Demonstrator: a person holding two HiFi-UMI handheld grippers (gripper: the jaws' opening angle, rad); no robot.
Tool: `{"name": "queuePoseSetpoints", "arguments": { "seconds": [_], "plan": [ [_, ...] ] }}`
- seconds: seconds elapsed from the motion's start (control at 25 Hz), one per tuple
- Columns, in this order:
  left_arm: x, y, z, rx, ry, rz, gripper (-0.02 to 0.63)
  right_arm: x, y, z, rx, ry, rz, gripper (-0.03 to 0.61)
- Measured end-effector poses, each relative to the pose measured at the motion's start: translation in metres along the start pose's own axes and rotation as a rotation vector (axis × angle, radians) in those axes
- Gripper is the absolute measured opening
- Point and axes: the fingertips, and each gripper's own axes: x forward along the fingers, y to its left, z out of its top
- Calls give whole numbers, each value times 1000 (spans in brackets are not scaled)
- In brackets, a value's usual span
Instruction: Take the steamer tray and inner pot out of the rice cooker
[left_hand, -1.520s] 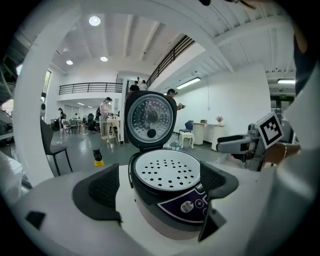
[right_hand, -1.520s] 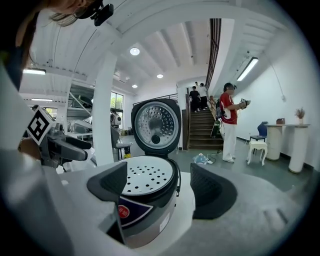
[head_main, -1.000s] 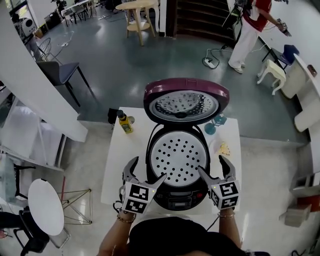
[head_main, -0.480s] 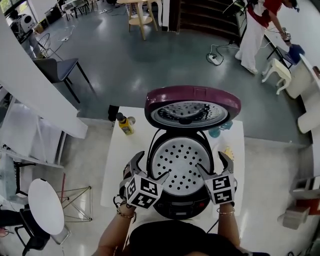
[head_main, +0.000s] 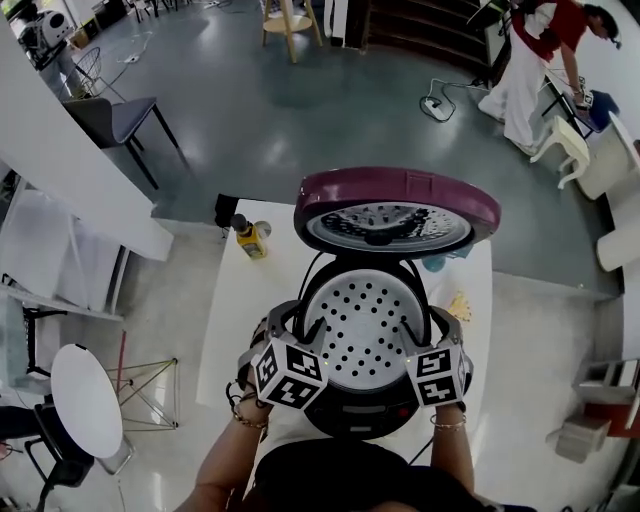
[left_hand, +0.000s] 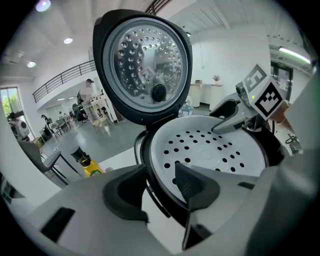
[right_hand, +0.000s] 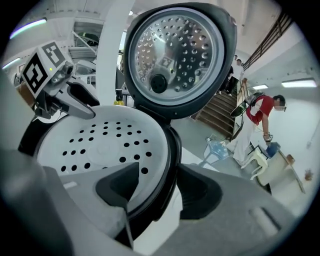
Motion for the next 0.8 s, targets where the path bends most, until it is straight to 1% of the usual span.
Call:
{"name": "queuePoseSetpoints", "arguments": {
  "seconds": [0.08,0.16,0.24,0.28,0.32,0.44,0.56,0.68,0.8],
  "plan": [
    [1,1,0,-15,12,3,175,0,-2,-3,-1,19,-19,226],
    [1,2,1,-22,24,4,164,-1,-5,-3,19,20,-35,207],
    [1,0,3,-41,23,-12,156,-7,-8,2,51,-8,-49,168],
    [0,-1,4,-59,18,-23,132,-11,-8,6,70,-35,-54,147],
    [0,-1,4,-79,13,-33,131,-15,-9,11,89,-65,-59,99],
    [-3,0,7,-139,-11,-63,130,-26,-13,19,126,-139,-66,86],
    [-9,-1,10,-171,-33,-83,130,-35,-16,18,141,-185,-71,83],
    [-13,-4,10,-162,-31,-73,132,-49,-19,29,152,-260,-88,76],
    [-16,-5,9,-142,-21,-44,132,-58,-20,38,170,-319,-75,67]
  ]
}}
